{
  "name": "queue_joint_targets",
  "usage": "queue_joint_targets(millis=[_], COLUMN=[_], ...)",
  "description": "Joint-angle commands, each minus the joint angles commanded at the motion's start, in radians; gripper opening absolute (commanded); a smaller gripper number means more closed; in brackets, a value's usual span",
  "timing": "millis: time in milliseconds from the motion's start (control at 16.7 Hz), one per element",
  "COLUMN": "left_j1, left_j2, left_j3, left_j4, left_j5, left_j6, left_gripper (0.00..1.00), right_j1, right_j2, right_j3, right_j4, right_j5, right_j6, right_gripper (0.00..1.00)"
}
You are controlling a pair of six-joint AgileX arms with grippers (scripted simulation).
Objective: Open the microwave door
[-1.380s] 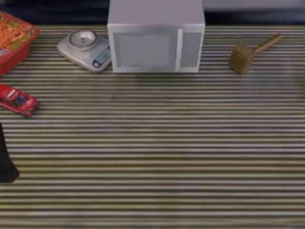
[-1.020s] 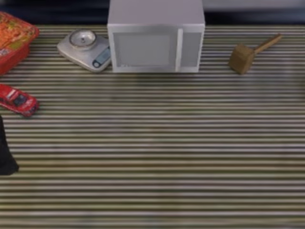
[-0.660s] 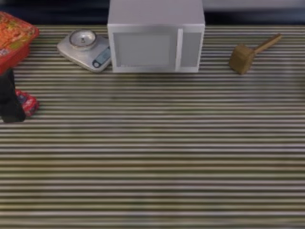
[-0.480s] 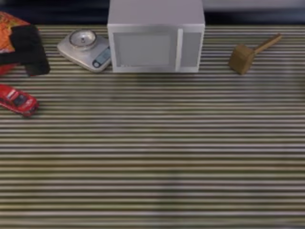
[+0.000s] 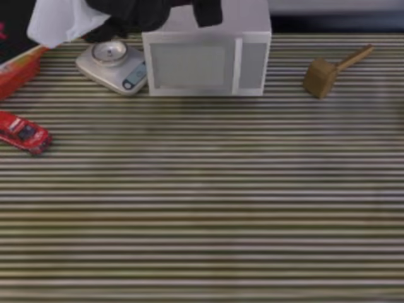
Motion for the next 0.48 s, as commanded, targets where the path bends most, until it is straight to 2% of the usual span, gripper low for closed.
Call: queue_joint_targets(millis=[240, 480], left_j1=[-0.099, -0.155], left_j2=[0.311, 0.469], left_j3=[0.264, 0.4], left_j4=[-0.102, -0.165], left_j5=[-0.058, -0.091], left_j6=[-0.084, -0.127], left_gripper=[1.0, 1.0], right_j1=[0.0, 0.0], right_j2=[0.0, 0.0], right_j3=[0.0, 0.0], right_j4=[0.0, 0.0], right_j5=[0.0, 0.0], right_j6=[0.0, 0.0], right_gripper=[1.0, 1.0])
